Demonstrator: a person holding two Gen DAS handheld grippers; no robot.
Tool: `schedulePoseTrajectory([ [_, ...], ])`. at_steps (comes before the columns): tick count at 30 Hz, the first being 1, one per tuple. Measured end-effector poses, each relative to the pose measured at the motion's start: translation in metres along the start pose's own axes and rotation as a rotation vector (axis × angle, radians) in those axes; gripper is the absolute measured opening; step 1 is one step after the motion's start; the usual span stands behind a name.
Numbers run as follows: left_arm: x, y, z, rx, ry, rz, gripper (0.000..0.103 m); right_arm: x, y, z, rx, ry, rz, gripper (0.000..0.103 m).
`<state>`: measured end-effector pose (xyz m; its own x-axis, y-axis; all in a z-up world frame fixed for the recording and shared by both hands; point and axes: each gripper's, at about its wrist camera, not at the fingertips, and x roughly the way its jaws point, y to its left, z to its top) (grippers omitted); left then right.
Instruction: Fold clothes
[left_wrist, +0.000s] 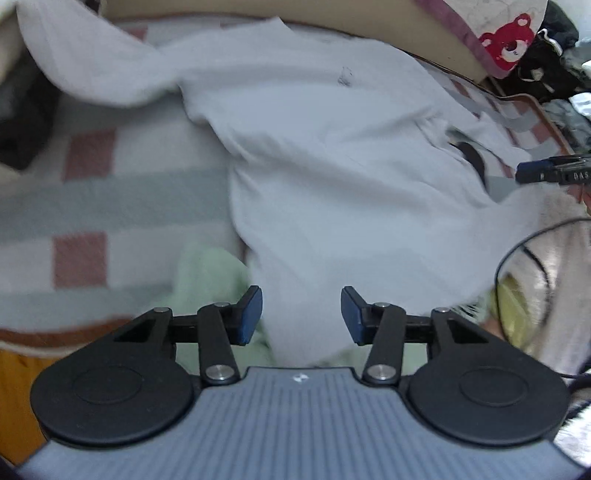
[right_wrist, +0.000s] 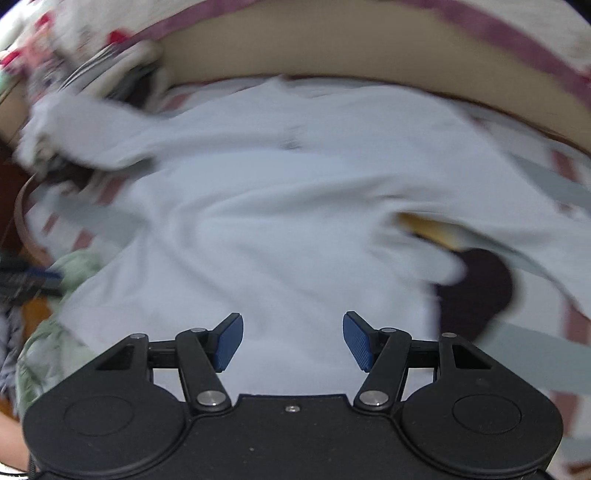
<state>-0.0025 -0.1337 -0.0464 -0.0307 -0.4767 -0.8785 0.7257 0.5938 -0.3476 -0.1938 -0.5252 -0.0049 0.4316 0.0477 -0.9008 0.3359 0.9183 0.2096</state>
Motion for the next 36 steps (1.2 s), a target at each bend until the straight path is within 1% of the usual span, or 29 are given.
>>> schedulePoseTrajectory([
  [4,0.019,-0.006,-0.015,-0.094,0.060,-0.020,0.048,-0.033,-0.040,-0.009,0.069,-0.010,-0.114,0.065],
  [5,0.023,-0.006,-0.016,-0.105,0.072,-0.020,0.050,-0.037,-0.047,-0.012,0.088,-0.005,-0.134,0.065],
  [8,0.031,-0.007,-0.018,-0.116,0.092,-0.002,0.051,-0.028,-0.056,-0.023,0.142,0.030,-0.143,0.065],
  [12,0.029,-0.009,-0.017,-0.138,0.101,0.006,0.055,-0.005,-0.060,-0.029,0.155,0.061,-0.140,0.065],
  [13,0.026,-0.009,-0.017,-0.137,0.103,0.007,0.055,0.001,-0.059,-0.030,0.148,0.064,-0.138,0.054],
  [14,0.025,-0.009,-0.018,-0.139,0.104,0.007,0.055,0.006,-0.058,-0.031,0.137,0.065,-0.131,0.039],
  [15,0.024,-0.009,-0.019,-0.143,0.107,0.003,0.055,0.008,-0.056,-0.033,0.126,0.058,-0.121,0.005],
  [16,0.024,-0.007,-0.020,-0.155,0.106,0.004,0.055,0.007,-0.055,-0.034,0.120,0.045,-0.112,0.007],
  [19,0.024,0.000,-0.024,-0.198,0.098,0.003,0.055,-0.002,-0.053,-0.037,0.115,-0.020,-0.105,0.007],
  [21,0.024,0.005,-0.025,-0.246,0.085,0.031,0.061,-0.011,-0.054,-0.038,0.122,-0.053,-0.106,0.007],
  [22,0.024,0.008,-0.025,-0.268,0.082,0.049,0.062,-0.015,-0.054,-0.038,0.126,-0.068,-0.108,0.007],
  [23,0.024,0.011,-0.027,-0.300,0.079,0.063,0.062,-0.020,-0.054,-0.038,0.129,-0.083,-0.109,0.007],
  [25,0.023,0.017,-0.032,-0.407,0.074,0.069,0.062,-0.031,-0.053,-0.040,0.136,-0.112,-0.102,0.007],
  [26,0.024,0.017,-0.034,-0.417,0.073,0.056,0.062,-0.036,-0.053,-0.041,0.145,-0.126,-0.087,0.007],
  [28,0.025,0.011,-0.033,-0.362,0.070,0.056,0.058,-0.046,-0.052,-0.043,0.162,-0.147,-0.054,0.007],
  [29,0.025,0.006,-0.033,-0.321,0.062,0.051,0.046,-0.049,-0.051,-0.043,0.166,-0.150,-0.036,0.007],
  [30,0.025,0.001,-0.032,-0.281,0.054,0.046,0.029,-0.051,-0.050,-0.044,0.164,-0.152,-0.026,0.007],
  [32,0.025,-0.003,-0.031,-0.257,0.042,0.006,0.017,-0.051,-0.047,-0.044,0.147,-0.152,-0.037,0.007],
  [34,0.025,-0.008,-0.029,-0.217,0.034,0.012,0.016,-0.048,-0.046,-0.044,0.143,-0.150,-0.053,0.007],
  [36,0.027,-0.010,-0.027,-0.207,0.035,0.018,0.016,-0.045,-0.048,-0.043,0.155,-0.148,-0.055,0.007],
])
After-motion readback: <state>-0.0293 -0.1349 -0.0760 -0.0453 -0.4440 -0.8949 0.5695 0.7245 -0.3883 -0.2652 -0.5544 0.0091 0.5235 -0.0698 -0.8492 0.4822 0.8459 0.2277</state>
